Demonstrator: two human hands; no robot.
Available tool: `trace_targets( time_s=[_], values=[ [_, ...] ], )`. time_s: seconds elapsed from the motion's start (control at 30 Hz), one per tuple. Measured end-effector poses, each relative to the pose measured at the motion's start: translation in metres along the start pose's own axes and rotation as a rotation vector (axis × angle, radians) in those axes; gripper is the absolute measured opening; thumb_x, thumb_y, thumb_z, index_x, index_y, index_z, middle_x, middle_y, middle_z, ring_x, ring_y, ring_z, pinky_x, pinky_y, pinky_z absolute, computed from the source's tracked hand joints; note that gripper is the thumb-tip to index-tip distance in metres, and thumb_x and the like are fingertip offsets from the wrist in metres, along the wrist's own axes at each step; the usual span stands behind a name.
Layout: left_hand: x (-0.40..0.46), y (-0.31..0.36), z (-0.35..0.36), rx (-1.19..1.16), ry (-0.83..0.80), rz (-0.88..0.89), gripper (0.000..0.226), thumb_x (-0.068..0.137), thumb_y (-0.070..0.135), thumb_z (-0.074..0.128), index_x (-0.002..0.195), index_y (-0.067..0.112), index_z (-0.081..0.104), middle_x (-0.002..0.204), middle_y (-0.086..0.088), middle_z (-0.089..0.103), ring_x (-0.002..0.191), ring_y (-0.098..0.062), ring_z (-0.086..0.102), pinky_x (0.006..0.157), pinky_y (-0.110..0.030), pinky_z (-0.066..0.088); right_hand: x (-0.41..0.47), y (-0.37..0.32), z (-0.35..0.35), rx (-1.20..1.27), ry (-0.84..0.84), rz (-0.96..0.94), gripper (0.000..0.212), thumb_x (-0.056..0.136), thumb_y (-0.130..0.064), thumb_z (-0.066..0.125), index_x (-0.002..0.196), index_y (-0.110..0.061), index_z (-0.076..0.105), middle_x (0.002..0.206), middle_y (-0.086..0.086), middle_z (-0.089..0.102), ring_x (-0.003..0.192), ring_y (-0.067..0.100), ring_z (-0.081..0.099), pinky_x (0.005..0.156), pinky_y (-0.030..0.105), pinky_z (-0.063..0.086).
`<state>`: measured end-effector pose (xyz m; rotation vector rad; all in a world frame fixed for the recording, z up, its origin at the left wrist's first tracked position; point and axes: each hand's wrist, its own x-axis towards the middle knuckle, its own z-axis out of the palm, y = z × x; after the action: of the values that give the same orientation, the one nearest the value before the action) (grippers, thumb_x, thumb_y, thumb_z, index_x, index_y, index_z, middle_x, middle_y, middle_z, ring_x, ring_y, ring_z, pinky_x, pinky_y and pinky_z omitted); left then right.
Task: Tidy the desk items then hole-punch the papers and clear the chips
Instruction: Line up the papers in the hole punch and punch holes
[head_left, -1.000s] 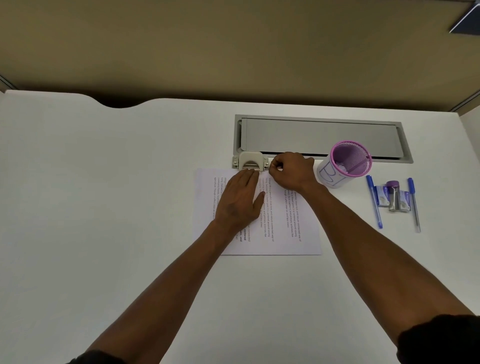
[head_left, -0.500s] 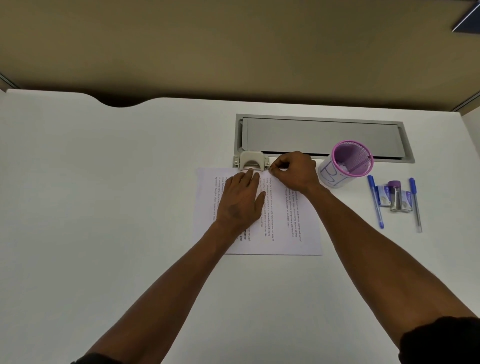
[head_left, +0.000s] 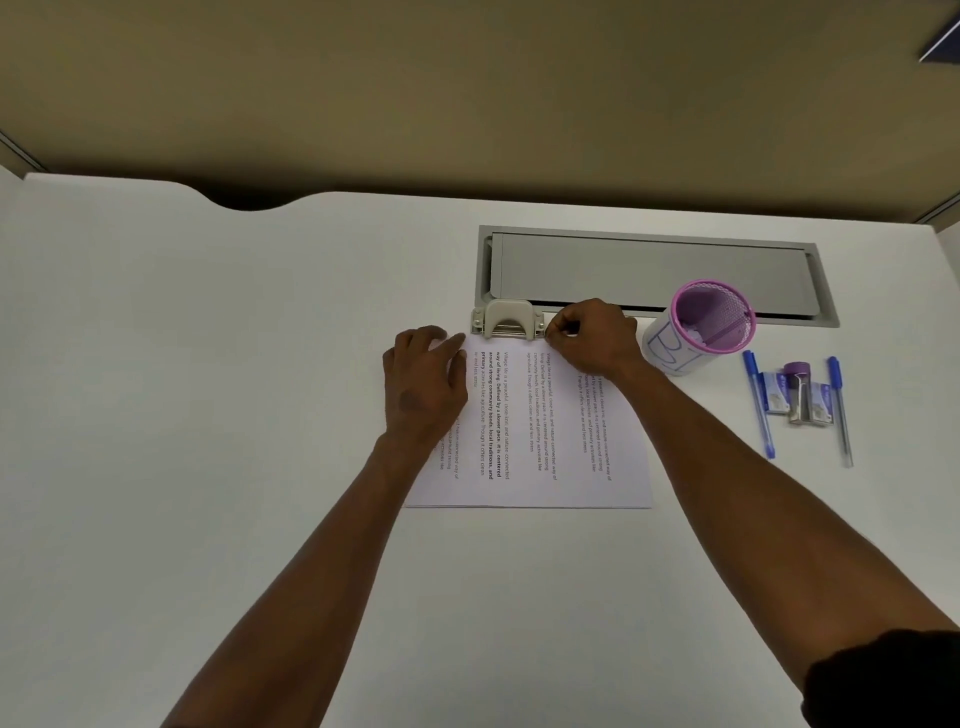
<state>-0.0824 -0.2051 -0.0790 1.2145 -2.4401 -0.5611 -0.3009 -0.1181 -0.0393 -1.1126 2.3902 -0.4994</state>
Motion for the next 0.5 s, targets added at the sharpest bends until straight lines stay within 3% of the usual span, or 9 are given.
trace_targets(
  time_s=[0.27, 0.5],
  values=[
    [0.005, 0.0, 0.002, 0.054, -0.031, 0.028, 0.033, 0.094, 0.037, 0.051, 0.116, 0.019, 0.068, 0.124, -0.005, 0.061, 0.119, -0.025, 0.049, 0.103, -0.044, 0.035, -0.001, -0.006, 0.0, -0.078, 0.008, -0.015, 0.011, 0.085, -0.033, 0.061, 0.081, -0.025, 0.068, 0.085, -0.008, 0.069, 0.089, 0.019, 0.062, 0.095, 0.045, 0.042],
    [0.011, 0.004, -0.003, 0.026, -0.067, 0.01, 0.045, 0.094, 0.042, 0.045, 0.126, 0.016, 0.062, 0.129, -0.006, 0.058, 0.124, -0.026, 0.047, 0.109, -0.045, 0.031, 0.002, -0.008, 0.002, -0.072, 0.031, 0.033, 0.016, 0.087, -0.03, 0.059, 0.085, -0.019, 0.072, 0.083, -0.002, 0.07, 0.081, 0.017, 0.056, 0.097, 0.046, 0.043]
  ],
)
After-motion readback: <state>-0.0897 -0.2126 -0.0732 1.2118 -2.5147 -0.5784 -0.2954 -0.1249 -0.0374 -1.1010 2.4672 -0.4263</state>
